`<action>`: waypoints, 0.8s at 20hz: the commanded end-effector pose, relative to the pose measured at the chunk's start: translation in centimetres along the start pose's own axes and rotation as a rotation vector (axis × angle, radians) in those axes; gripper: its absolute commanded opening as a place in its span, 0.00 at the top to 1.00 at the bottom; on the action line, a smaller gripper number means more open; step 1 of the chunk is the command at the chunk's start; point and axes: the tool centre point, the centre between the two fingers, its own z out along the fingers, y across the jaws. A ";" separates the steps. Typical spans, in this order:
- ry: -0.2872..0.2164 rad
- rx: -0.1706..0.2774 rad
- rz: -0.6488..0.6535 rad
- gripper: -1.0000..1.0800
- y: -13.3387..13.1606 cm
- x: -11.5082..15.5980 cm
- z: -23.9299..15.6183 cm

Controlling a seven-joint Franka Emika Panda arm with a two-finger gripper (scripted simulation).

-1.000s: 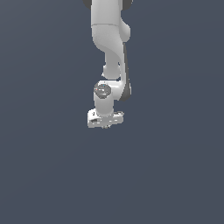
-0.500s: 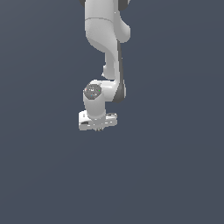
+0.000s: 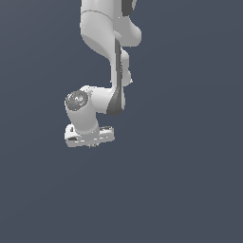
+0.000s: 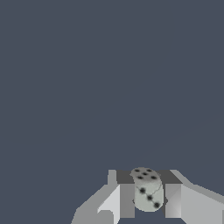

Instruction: Pick up the object and move it to a goal position.

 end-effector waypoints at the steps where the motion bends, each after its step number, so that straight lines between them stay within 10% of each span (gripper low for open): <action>1: -0.001 0.000 -0.001 1.00 1.6 0.9 -0.9; 16: 0.000 0.001 -0.001 1.00 8.7 5.5 -5.1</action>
